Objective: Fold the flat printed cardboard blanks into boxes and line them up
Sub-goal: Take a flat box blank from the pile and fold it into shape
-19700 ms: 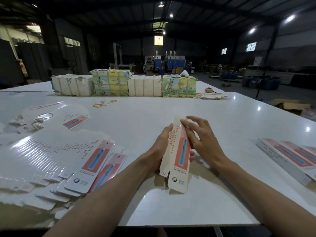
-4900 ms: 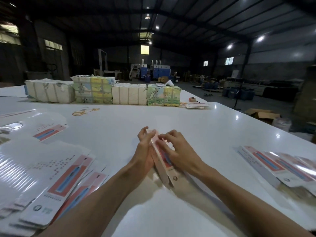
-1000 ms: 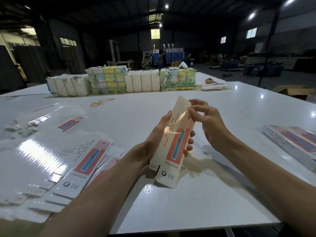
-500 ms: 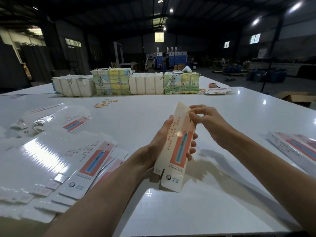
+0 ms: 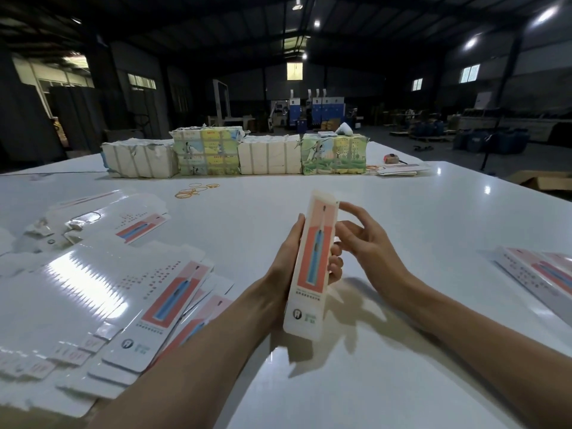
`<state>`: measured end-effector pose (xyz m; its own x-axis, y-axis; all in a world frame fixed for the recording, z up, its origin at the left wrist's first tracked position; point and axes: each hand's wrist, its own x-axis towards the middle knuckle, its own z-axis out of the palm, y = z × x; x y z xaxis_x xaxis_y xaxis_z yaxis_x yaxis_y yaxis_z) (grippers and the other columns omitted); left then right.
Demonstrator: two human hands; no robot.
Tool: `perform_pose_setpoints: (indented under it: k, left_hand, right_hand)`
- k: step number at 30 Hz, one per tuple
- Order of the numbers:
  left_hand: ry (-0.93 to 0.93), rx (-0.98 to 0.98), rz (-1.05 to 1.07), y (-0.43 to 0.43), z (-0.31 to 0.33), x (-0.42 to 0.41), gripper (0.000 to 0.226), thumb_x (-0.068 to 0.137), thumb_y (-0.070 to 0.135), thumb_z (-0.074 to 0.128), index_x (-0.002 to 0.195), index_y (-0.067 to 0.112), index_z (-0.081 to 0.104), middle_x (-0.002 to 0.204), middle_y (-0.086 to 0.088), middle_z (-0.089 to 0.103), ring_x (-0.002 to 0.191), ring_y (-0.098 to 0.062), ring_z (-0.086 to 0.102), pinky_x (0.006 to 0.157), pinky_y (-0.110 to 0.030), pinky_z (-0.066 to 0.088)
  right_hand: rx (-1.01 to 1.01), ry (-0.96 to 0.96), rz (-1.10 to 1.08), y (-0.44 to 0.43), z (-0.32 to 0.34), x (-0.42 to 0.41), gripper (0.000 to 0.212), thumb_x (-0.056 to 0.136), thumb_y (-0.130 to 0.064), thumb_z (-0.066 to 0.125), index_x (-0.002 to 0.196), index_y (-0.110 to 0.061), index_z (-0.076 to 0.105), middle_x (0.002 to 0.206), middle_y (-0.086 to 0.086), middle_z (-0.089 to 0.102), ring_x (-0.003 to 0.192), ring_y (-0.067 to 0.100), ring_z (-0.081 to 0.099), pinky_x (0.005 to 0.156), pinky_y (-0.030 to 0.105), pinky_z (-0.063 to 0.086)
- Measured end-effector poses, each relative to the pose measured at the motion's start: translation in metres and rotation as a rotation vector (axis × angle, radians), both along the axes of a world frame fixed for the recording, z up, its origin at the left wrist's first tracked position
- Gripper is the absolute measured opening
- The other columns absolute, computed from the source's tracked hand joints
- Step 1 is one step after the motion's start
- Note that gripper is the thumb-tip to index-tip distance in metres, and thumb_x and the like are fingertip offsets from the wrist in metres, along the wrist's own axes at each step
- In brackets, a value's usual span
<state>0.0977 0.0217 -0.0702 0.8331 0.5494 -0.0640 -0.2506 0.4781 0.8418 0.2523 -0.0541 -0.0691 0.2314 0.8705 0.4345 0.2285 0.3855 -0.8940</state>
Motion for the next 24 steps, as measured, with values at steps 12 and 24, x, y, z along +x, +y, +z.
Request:
perform_pose_setpoints:
  k: [12, 24]
  left_hand:
    - [0.208, 0.312, 0.463, -0.003, 0.006, 0.023, 0.042, 0.107, 0.047, 0.055, 0.137, 0.022, 0.040, 0.096, -0.018, 0.072, 0.068, -0.029, 0.074, 0.064, -0.041, 0.065]
    - [-0.011, 0.332, 0.366, -0.010, -0.011, 0.023, 0.066, 0.086, 0.074, 0.056, 0.144, 0.043, 0.050, 0.123, -0.009, 0.075, 0.104, -0.038, 0.076, 0.078, -0.050, 0.065]
  right_hand:
    - [0.058, 0.034, -0.037, 0.004, 0.007, -0.001, 0.044, 0.107, -0.043, 0.054, 0.151, -0.043, 0.047, 0.111, 0.001, 0.076, 0.111, 0.023, 0.074, 0.095, 0.039, 0.062]
    - [-0.004, 0.053, -0.071, 0.002, 0.000, -0.008, 0.046, 0.105, -0.042, 0.056, 0.150, -0.041, 0.048, 0.096, -0.002, 0.072, 0.099, 0.017, 0.076, 0.064, 0.029, 0.062]
